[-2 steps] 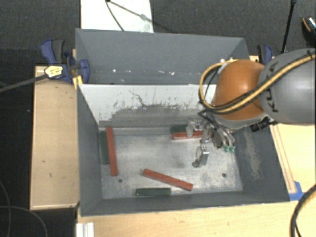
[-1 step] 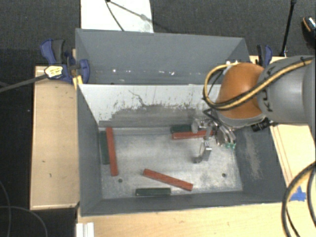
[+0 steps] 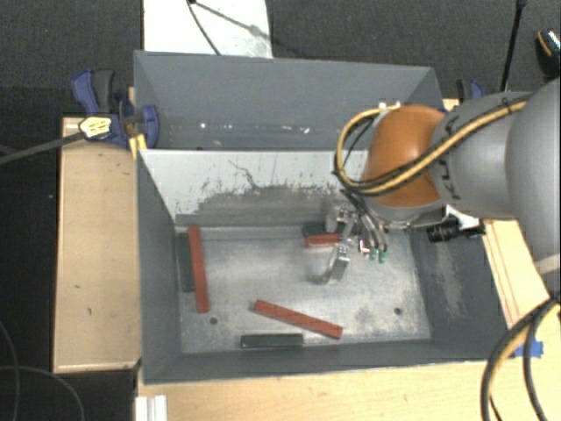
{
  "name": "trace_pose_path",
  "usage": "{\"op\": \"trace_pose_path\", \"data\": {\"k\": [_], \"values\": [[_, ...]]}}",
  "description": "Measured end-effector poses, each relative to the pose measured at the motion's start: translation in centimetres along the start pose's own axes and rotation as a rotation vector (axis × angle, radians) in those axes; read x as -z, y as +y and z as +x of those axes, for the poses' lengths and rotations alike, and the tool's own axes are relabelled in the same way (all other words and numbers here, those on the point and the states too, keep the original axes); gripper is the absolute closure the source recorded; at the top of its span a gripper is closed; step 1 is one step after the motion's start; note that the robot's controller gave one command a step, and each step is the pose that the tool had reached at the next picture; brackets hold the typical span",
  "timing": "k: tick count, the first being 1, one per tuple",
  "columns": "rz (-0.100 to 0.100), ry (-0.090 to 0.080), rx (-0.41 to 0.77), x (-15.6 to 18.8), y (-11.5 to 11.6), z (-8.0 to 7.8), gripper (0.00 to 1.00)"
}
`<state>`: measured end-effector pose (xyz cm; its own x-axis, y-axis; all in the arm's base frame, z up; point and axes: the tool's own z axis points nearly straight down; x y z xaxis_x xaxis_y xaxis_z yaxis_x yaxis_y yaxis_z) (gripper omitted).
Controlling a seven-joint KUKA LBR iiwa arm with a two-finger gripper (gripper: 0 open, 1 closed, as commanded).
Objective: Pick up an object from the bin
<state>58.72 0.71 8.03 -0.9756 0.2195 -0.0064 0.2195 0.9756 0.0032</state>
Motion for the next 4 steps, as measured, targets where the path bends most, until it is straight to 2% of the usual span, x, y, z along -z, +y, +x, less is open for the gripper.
{"op": "trace_pose_path", "data": {"k": [1, 2, 3, 4], "values": [[0.001, -0.004, 0.101, 7.3, -1.4, -0.7, 0.0], [0.003, 0.008, 0.145, -1.3, -3.0, -0.9, 0.0], [0.004, 0.0, -0.141, -0.9, -7.0, -2.0, 0.0], [0.003, 0.001, -0.139, -1.0, -6.9, -2.0, 1.0]]}}
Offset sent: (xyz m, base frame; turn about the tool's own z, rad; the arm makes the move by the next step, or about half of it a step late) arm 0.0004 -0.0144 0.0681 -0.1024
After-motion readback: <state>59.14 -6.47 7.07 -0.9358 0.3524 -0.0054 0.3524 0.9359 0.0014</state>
